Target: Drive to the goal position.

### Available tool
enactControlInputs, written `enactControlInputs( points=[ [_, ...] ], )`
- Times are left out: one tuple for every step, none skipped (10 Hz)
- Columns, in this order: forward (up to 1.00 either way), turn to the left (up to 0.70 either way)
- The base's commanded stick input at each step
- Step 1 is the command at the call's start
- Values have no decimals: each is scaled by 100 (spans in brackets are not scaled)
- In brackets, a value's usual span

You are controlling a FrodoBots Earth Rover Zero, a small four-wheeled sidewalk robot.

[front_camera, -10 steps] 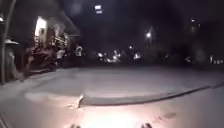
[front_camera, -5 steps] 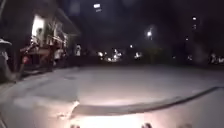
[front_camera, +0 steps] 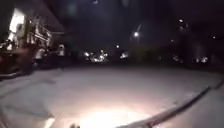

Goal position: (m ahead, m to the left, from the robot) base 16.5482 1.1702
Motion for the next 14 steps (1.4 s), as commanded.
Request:
enactControlInputs(
  points=[
    [70, 0],
    [70, 3],
    [70, 11],
    [70, 20],
    [70, 28],
    [70, 35],
    [70, 35],
    [70, 35],
    [70, 25],
    [70, 15],
    [70, 4],
    [70, 0],
    [70, 0],
    [70, 0]
  ],
)
